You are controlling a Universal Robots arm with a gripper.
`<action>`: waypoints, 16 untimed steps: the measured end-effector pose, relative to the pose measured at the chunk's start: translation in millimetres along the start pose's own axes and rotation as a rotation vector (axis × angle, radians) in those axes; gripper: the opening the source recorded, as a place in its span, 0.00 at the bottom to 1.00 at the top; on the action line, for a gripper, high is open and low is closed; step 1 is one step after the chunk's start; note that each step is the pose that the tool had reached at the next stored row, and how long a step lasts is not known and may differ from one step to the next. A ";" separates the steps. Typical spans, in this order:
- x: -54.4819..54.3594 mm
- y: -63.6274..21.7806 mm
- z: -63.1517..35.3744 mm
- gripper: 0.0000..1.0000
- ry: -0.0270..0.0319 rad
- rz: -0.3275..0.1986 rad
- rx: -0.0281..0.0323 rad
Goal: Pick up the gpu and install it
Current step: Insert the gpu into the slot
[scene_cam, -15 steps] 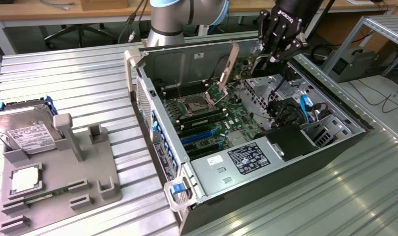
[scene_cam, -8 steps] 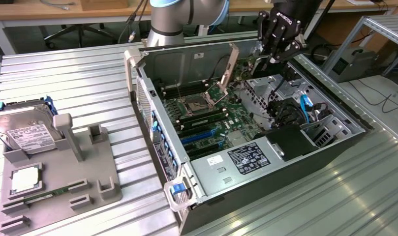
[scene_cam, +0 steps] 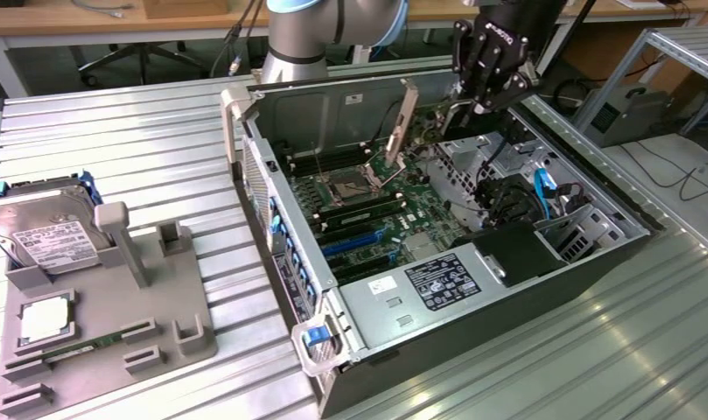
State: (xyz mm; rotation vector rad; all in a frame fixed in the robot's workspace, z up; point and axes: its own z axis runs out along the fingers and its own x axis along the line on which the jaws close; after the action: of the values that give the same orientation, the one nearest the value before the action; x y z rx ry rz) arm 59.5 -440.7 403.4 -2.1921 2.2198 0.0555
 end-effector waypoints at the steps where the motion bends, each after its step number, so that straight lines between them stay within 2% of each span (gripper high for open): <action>1: 0.0 2.8 0.0 0.27 0.0000 -0.001 0.0003; 6: 0.3 22.5 0.5 0.27 -0.0002 -0.001 0.0079; 9: 0.4 31.0 0.9 0.27 -0.0002 -0.002 0.0137; 13: 0.5 39.0 1.7 0.27 -0.0004 -0.002 0.0181; 16: 0.6 44.1 2.3 0.27 -0.0003 -0.002 0.0188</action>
State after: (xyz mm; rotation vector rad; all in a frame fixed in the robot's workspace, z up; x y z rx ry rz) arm 15.4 -440.7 401.5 -2.1843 2.2089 0.0347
